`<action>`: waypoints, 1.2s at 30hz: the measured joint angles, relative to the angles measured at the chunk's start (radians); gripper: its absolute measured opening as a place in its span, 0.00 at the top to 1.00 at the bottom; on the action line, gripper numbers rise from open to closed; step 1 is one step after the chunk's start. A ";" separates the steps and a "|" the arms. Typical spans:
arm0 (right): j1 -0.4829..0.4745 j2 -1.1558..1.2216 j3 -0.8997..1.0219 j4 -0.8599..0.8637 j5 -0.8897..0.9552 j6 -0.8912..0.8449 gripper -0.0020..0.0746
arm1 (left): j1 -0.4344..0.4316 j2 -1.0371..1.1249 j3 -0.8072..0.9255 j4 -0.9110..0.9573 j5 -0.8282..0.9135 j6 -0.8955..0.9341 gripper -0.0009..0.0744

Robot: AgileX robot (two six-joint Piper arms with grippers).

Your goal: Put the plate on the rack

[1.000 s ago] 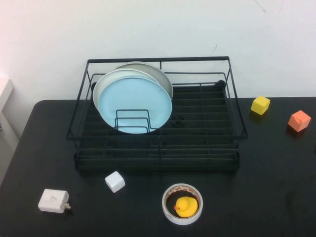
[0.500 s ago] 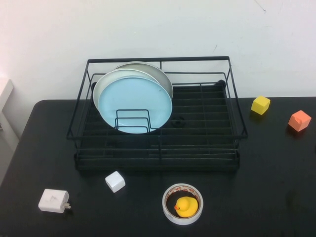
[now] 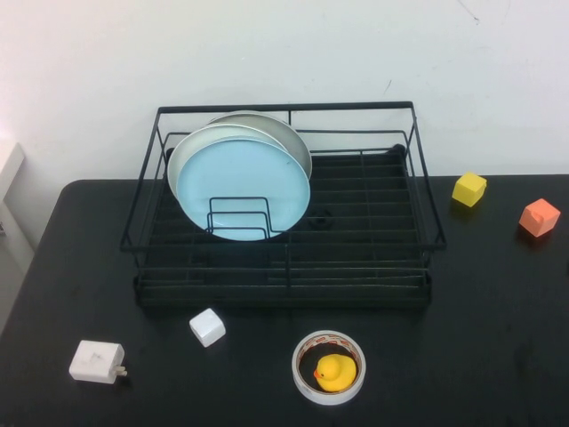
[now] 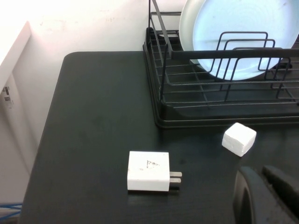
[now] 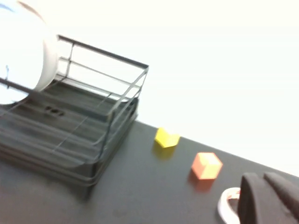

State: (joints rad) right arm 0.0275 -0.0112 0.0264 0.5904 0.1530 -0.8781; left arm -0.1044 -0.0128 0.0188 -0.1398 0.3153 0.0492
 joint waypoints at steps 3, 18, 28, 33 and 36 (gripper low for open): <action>0.000 0.000 0.000 -0.086 -0.042 0.079 0.98 | 0.000 0.000 0.000 0.000 0.000 0.000 0.99; 0.000 0.000 0.000 -0.436 -0.013 0.478 0.98 | 0.000 0.000 0.000 0.000 0.000 0.000 0.99; 0.000 0.000 -0.002 -0.596 0.168 0.703 0.98 | 0.000 0.000 0.000 0.000 0.000 0.000 0.99; 0.000 0.000 -0.006 -0.610 0.183 0.719 0.98 | 0.000 0.000 0.000 0.000 0.000 0.000 0.99; 0.000 0.000 -0.006 -0.610 0.189 0.723 0.98 | 0.000 0.000 0.000 0.000 0.000 0.000 0.99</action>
State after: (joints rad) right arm 0.0275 -0.0112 0.0204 -0.0193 0.3423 -0.1549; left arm -0.1044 -0.0128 0.0188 -0.1398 0.3153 0.0492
